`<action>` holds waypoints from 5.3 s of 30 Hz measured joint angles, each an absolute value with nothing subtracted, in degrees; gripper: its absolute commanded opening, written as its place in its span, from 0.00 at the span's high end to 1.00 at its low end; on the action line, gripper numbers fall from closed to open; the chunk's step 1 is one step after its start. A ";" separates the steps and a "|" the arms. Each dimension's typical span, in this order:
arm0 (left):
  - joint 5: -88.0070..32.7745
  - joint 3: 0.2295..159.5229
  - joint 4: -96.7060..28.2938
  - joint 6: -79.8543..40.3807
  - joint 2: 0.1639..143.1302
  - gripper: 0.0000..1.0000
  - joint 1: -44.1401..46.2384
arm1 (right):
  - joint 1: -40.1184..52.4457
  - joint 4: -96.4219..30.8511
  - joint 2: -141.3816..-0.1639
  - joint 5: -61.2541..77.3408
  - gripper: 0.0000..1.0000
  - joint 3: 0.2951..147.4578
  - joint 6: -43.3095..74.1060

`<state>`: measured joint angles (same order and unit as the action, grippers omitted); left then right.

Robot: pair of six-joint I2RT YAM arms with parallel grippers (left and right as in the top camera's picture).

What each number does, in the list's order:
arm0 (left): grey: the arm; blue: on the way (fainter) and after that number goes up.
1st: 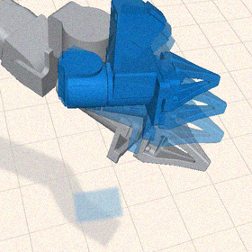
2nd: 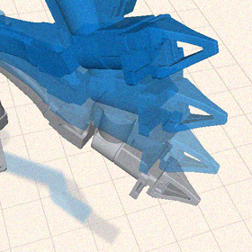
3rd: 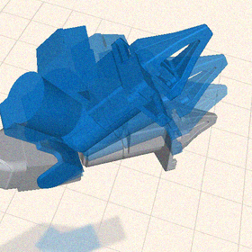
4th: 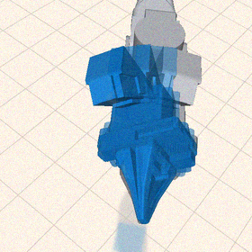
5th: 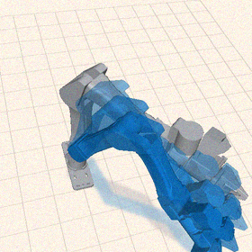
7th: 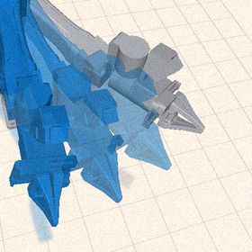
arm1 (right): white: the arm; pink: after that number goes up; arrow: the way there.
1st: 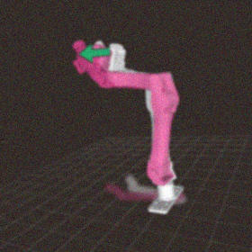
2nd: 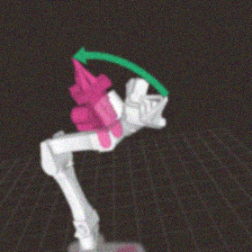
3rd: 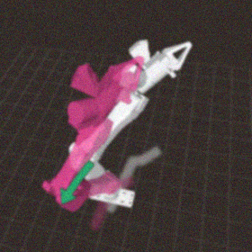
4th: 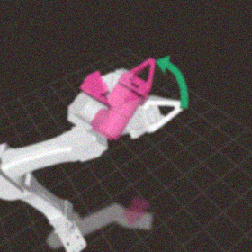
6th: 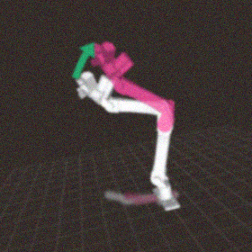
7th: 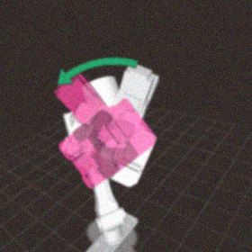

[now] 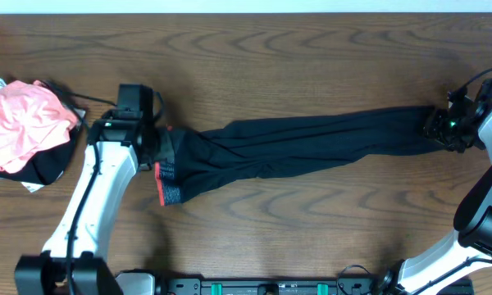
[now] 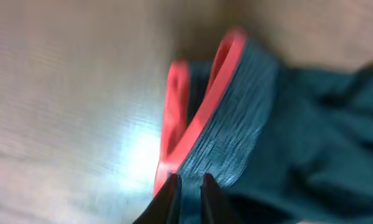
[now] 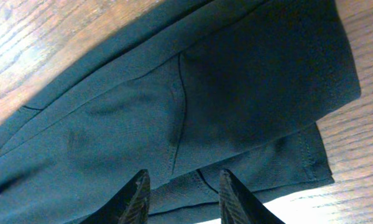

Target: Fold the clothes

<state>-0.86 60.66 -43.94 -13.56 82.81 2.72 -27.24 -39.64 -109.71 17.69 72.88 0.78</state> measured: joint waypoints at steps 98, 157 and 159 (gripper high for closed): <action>-16.93 67.33 -43.57 -14.20 84.51 0.87 14.74 | -32.45 -40.25 -116.99 18.26 0.63 76.01 2.57; -12.71 59.72 -29.50 -15.03 92.55 0.77 13.06 | -38.28 -47.33 -105.80 12.49 0.38 75.88 1.04; -12.78 59.72 -29.52 -15.03 95.66 0.77 13.28 | -38.79 -47.35 -106.19 11.99 0.36 75.37 1.13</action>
<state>-12.78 59.72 -29.52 -15.03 95.66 13.28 -38.79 -47.35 -106.19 11.99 75.37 1.13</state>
